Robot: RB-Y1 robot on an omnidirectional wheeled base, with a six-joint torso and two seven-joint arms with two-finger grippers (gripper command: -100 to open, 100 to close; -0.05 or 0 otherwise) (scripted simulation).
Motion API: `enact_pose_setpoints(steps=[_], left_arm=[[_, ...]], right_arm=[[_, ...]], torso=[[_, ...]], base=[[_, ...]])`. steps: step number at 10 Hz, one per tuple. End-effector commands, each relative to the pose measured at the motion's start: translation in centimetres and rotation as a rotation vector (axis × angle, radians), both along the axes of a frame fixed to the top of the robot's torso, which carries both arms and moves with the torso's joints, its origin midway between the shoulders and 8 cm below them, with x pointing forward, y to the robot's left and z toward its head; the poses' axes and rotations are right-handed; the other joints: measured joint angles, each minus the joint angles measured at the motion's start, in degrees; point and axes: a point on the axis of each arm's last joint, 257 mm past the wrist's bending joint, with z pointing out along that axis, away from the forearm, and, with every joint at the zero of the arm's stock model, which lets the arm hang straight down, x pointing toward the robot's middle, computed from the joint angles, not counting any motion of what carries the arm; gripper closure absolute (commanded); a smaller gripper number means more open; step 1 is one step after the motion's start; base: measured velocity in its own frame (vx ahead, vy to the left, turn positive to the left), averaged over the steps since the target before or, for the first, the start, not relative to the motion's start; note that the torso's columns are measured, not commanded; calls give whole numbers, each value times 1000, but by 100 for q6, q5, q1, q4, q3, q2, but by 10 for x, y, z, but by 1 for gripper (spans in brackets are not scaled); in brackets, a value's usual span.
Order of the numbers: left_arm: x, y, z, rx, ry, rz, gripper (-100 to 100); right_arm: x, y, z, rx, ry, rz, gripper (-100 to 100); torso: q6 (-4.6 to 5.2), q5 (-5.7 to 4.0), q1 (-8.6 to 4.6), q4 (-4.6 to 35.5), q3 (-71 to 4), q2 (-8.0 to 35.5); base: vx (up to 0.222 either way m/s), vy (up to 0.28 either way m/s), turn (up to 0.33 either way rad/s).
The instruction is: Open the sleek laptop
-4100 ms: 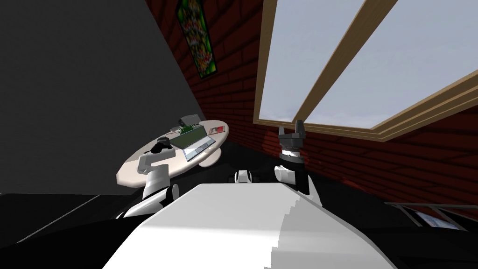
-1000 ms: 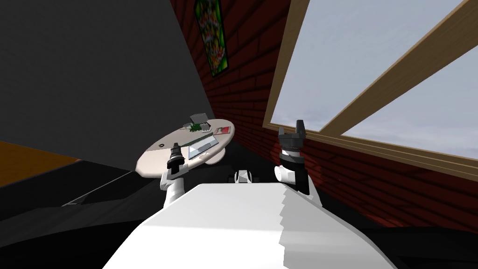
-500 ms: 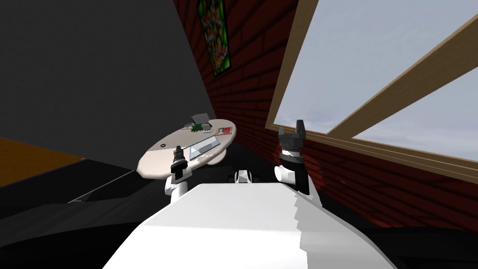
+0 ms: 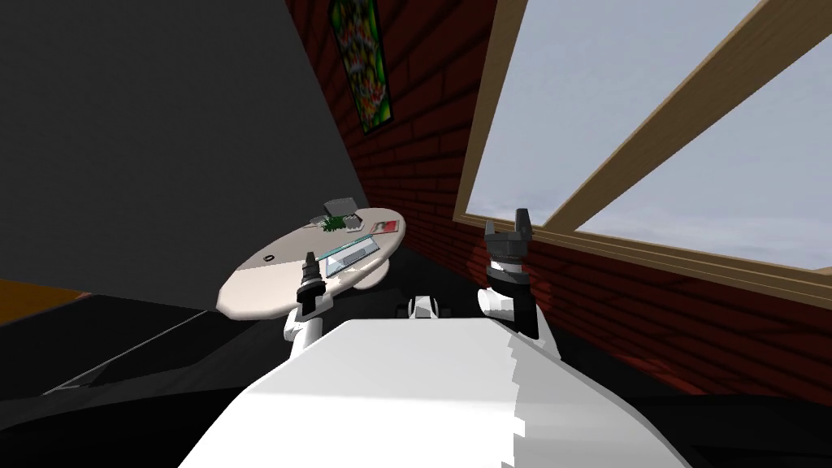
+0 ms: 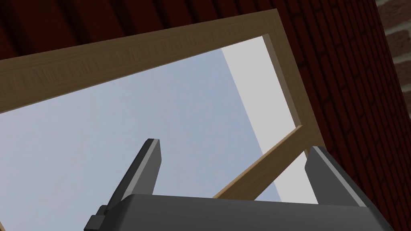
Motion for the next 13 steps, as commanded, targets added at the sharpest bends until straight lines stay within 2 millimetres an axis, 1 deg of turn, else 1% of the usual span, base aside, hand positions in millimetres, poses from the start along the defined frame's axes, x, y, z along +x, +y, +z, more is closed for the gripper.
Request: enact_pose_setpoints(steps=[1, 2, 3, 5, 6, 7, 8, 10, 11, 12, 13], left_arm=[[1, 3, -6, 4, 11, -23, -100], [0, 12, -7, -5, 14, -21, -100], [-5, 21, -18, -40, 17, -5, -100], [-10, 26, -15, -76, -19, 6, -100], [-8, 27, -19, -36, 13, -15, -100], [-11, 38, -20, -44, 19, -7, -100], [-18, 47, -29, -76, 20, 13, -100], [-24, 54, -29, -118, -14, 29, -100], [-26, 57, -33, -73, 25, 19, -100], [-30, 69, -34, -82, 33, 33, -100], [-38, 78, -40, -108, 31, 55, -100]], right_arm=[[0, 0, 0, 0, 0, 0, 0], [0, 0, 0, 0, 0, 0, 0], [0, 0, 0, 0, 0, 0, 0], [0, 0, 0, 0, 0, 0, 0], [0, 0, 0, 0, 0, 0, 0], [0, 0, 0, 0, 0, 0, 0], [0, 0, 0, 0, 0, 0, 0], [0, 0, 0, 0, 0, 0, 0], [0, 0, 0, 0, 0, 0, 0], [0, 0, 0, 0, 0, 0, 0], [0, 0, 0, 0, 0, 0, 0]], torso=[[-1, 0, 3, 3, 7, 12], [34, 5, -9, 10, 25, 39], [42, 4, -11, 10, 23, 33], [1, 1, -1, 3, 7, 11], [-2, 1, 3, 4, 10, 16], [27, 6, -7, 9, 25, 39], [42, 7, -16, 9, 25, 35], [0, 3, 4, 2, 7, 10], [-2, 2, 6, 4, 9, 15], [12, 0, -10, 12, 27, 44], [19, -1, -9, 15, 29, 42]], base=[[-68, -24, -274], [-102, -19, -304], [-58, -16, -139], [-5, -8, 13], [-66, -21, -270], [-110, -40, -321], [-62, -28, -130], [-2, -8, 13], [-60, -36, -361], [-91, -36, -265], [-53, -23, -89]])
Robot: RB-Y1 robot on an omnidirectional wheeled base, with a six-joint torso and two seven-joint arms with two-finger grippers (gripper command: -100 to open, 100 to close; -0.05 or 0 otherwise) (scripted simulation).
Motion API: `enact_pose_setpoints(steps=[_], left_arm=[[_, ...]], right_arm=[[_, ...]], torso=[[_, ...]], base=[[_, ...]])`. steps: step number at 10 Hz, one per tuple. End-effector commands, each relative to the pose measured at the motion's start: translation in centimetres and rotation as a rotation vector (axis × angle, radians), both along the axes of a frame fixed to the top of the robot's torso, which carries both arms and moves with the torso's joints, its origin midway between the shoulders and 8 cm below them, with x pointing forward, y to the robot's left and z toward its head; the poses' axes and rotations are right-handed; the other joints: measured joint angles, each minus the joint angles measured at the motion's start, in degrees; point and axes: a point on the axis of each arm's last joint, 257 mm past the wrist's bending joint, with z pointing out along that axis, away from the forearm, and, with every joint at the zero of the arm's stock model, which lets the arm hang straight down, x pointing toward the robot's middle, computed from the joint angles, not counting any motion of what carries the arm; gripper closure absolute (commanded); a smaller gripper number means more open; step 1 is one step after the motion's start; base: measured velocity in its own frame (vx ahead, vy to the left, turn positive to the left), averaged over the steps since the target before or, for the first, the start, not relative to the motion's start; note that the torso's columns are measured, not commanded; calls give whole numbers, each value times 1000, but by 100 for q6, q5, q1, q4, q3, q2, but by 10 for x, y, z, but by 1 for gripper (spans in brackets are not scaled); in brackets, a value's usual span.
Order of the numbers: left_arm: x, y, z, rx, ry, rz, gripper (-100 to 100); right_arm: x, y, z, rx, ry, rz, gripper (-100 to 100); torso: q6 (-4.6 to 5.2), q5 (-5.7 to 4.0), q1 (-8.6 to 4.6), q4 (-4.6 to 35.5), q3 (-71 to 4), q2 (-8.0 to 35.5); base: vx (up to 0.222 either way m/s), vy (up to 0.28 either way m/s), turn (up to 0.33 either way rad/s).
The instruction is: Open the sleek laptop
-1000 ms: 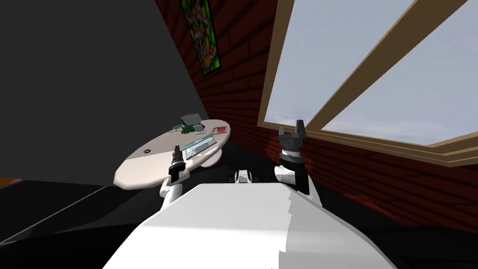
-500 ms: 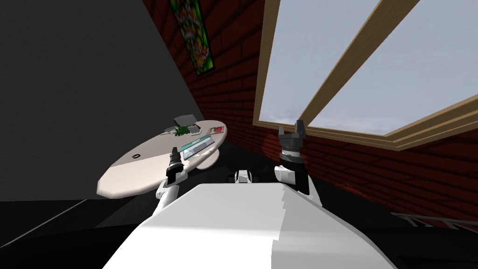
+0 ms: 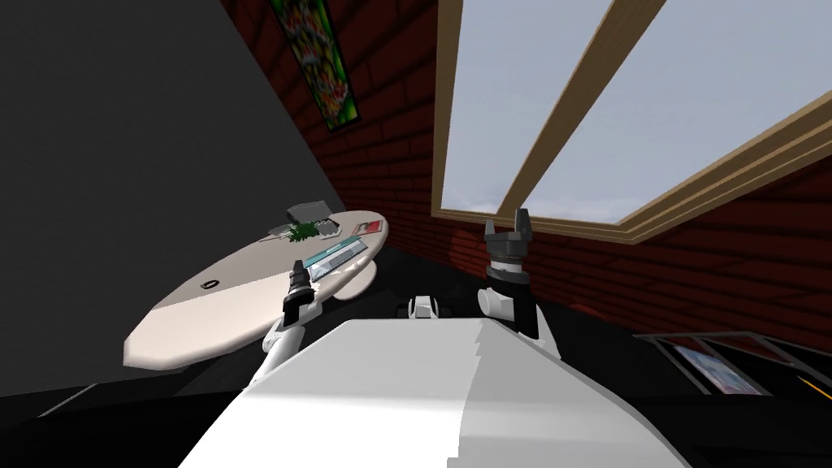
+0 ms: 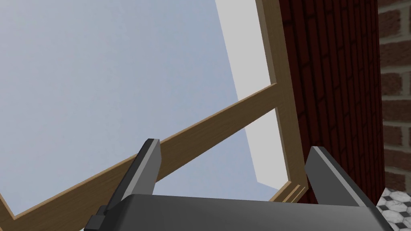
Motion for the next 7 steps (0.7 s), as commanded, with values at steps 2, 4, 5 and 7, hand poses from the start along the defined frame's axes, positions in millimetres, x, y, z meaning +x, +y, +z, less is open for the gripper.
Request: enact_pose_setpoints(steps=[2, 4, 5, 7], left_arm=[[-16, 22, -7, -64, -29, 48, -100], [-24, 37, -2, -15, 9, 54, -100], [-35, 49, -10, -39, 15, 85, -100], [-45, 57, -13, -80, -14, 115, -100]], right_arm=[[0, 0, 0, 0, 0, 0, 0], [0, 0, 0, 0, 0, 0, 0], [0, 0, 0, 0, 0, 0, 0], [0, 0, 0, 0, 0, 0, 0]], torso=[[-22, 3, 14, -9, -16, -22], [-7, 5, 2, -4, -2, -1], [-5, 5, 1, -1, 2, 1], [-25, 5, 19, -9, -16, -22]], base=[[-10, -8, 14], [-79, -43, -325], [-55, -39, -92], [-5, -7, 26]])
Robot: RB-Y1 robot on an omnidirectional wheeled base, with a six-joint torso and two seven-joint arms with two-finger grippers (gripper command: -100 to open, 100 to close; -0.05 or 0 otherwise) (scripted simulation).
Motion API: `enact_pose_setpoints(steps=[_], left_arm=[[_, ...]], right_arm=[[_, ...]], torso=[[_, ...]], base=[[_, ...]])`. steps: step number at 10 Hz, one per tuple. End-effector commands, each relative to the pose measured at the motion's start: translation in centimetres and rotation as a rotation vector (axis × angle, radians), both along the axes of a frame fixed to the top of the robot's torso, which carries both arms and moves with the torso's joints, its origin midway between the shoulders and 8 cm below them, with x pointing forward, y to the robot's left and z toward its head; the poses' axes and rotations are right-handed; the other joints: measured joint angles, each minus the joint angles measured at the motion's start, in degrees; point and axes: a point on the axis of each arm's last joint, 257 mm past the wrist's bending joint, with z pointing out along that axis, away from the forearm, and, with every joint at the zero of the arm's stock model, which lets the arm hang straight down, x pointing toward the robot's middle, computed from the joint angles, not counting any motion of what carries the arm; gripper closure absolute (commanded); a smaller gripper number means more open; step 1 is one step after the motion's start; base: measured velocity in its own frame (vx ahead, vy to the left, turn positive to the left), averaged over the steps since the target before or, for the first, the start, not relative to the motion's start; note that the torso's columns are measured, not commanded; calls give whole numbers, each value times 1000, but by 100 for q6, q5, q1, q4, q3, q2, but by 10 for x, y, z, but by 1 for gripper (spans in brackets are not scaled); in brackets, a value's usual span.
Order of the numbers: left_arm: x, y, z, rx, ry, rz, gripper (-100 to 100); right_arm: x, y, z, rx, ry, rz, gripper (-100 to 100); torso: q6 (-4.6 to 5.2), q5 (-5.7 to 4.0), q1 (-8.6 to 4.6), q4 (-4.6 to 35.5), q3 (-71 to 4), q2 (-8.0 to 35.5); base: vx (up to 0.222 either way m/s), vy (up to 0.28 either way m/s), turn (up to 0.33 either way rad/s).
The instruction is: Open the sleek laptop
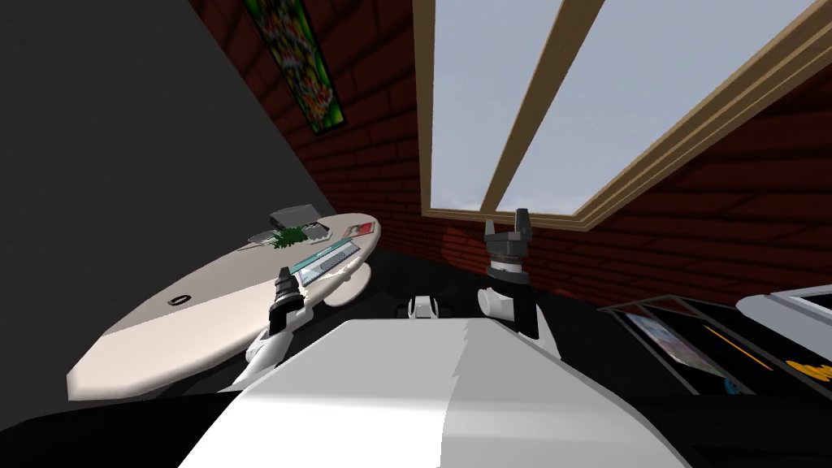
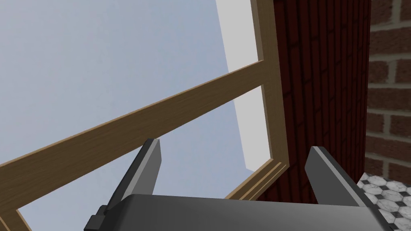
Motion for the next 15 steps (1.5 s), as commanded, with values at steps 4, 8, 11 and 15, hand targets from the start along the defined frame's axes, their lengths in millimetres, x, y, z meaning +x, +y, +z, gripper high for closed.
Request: enact_pose_setpoints(steps=[4, 8, 11, 15], left_arm=[[-43, 43, -1, -16, 15, 98, -100], [-81, 78, 9, 22, 60, 181, -100], [-91, 85, 11, -15, 9, 216, -100], [-124, 116, 44, 35, -4, 294, -100]], right_arm=[[0, 0, 0, 0, 0, 0, 0], [0, 0, 0, 0, 0, 0, 0], [0, 0, 0, 0, 0, 0, 0], [0, 0, 0, 0, 0, 0, 0]], torso=[[4, -4, -12, 5, 8, 12], [6, -5, -22, 9, 20, 29], [3, 0, 1, 1, 1, 3], [-8, -11, -17, 10, 17, 28]], base=[[-54, -34, -177], [-48, -40, -182], [1, -1, 19], [-50, -45, -174]])
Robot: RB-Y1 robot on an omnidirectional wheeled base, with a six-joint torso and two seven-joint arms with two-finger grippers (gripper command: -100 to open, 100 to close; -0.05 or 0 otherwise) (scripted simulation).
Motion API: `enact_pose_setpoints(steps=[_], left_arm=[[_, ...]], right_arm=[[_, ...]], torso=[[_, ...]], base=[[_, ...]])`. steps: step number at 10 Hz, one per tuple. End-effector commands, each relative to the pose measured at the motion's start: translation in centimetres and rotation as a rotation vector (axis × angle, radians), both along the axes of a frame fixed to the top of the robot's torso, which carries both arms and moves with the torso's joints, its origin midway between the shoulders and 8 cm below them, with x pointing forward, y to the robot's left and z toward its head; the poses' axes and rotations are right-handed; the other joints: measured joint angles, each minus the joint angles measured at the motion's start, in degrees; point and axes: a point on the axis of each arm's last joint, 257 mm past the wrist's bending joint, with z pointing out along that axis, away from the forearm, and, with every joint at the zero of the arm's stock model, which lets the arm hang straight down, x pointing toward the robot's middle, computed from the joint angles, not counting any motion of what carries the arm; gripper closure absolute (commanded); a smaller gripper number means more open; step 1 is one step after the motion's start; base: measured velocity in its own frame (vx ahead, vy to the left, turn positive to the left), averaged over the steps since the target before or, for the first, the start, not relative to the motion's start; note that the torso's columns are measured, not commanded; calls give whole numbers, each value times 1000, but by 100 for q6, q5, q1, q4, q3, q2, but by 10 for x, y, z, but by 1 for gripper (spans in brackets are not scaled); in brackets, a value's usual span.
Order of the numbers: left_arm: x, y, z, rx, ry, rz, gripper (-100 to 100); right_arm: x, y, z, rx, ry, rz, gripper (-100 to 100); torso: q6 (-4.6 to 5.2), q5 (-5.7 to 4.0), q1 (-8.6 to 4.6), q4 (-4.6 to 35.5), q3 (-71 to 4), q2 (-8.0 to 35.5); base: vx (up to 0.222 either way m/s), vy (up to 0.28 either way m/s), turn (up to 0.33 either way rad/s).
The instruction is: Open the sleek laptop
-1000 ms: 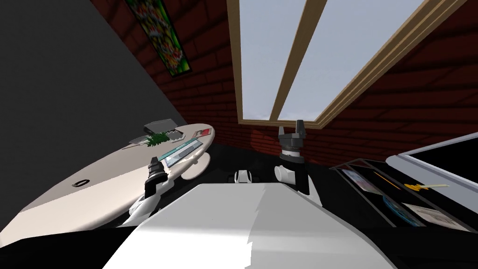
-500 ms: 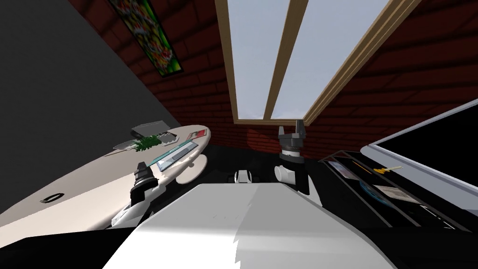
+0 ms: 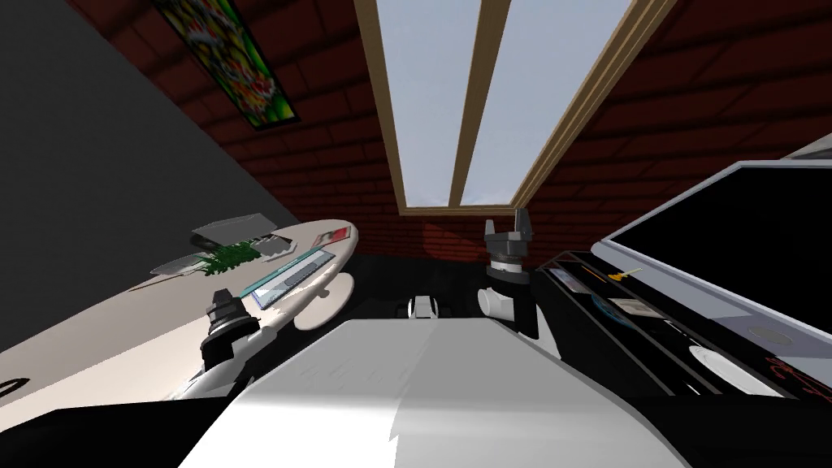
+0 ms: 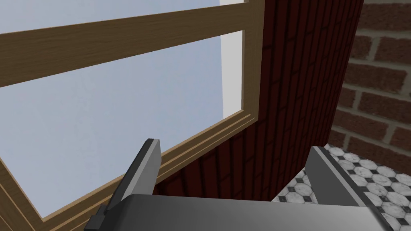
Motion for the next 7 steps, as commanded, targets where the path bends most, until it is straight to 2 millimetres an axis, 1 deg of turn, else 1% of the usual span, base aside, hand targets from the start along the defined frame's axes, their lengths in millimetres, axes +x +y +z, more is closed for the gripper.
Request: enact_pose_setpoints(steps=[1, 2, 3, 4, 5, 7], left_arm=[[-4, 12, 15, -7, -54, 23, -100], [-18, 18, 7, -15, -30, 54, -100], [-31, 28, 29, 57, 16, 75, -100], [-47, 39, 41, 71, 27, 112, -100], [-68, 47, 38, 64, 37, 159, -100], [-79, 51, 38, 50, 11, 189, -100]], right_arm=[[0, 0, 0, 0, 0, 0, 0], [0, 0, 0, 0, 0, 0, 0], [0, 0, 0, 0, 0, 0, 0], [0, 0, 0, 0, 0, 0, 0], [0, 0, 0, 0, 0, 0, 0], [0, 0, 0, 0, 0, 0, 0]], torso=[[9, 7, 14, -6, -12, -19], [13, 12, 17, -10, -18, -28], [10, 11, 15, -9, -15, -24], [20, 2, -16, -3, -5, -4], [25, -9, -23, 2, 0, 4], [8, 11, 20, -7, -12, -20]], base=[[0, -3, 13], [9, 6, -15], [-40, -64, -299], [-80, -85, -357], [-52, -41, -98], [-8, -3, 35]])
